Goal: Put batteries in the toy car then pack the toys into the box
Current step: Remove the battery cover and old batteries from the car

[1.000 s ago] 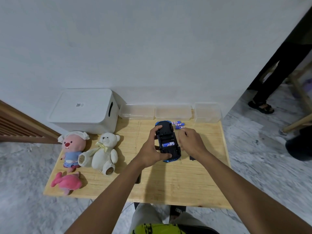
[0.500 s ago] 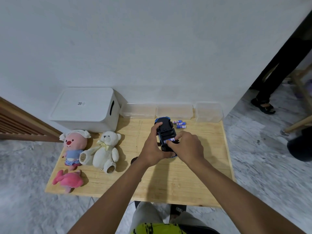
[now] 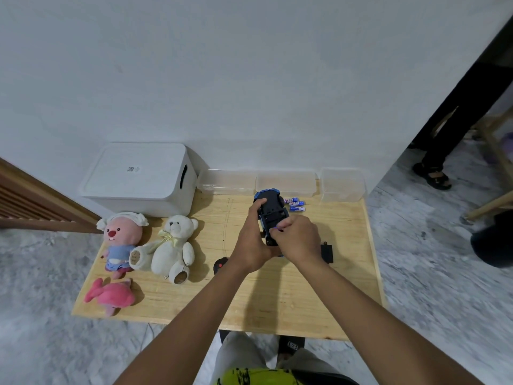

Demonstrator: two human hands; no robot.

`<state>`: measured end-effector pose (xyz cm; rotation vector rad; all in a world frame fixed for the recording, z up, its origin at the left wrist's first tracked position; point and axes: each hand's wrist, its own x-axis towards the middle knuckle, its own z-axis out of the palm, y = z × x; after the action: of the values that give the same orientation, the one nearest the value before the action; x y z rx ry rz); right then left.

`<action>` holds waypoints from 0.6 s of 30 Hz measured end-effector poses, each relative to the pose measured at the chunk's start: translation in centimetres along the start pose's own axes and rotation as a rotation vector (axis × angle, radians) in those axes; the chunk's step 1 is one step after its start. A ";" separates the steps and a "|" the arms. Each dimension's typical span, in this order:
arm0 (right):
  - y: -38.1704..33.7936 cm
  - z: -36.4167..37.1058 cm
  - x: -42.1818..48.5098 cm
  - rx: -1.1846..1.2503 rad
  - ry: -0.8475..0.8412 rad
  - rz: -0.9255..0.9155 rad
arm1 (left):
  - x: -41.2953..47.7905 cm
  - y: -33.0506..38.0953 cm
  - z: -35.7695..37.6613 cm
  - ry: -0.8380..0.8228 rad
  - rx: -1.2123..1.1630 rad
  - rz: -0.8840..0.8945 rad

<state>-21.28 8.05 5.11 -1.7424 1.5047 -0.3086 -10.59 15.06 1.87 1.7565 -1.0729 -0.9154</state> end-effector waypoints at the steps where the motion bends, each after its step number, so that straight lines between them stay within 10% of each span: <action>1: 0.0 0.0 0.1 -0.018 0.030 -0.003 | 0.1 0.1 0.0 0.011 -0.013 -0.003; 18: 1.3 -1.1 0.8 0.032 -0.015 0.075 | -0.3 -0.2 0.3 0.046 0.003 0.004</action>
<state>-22.71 6.87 4.65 -1.6558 1.5419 -0.2783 -10.94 15.29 1.64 1.7688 -1.0478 -0.8669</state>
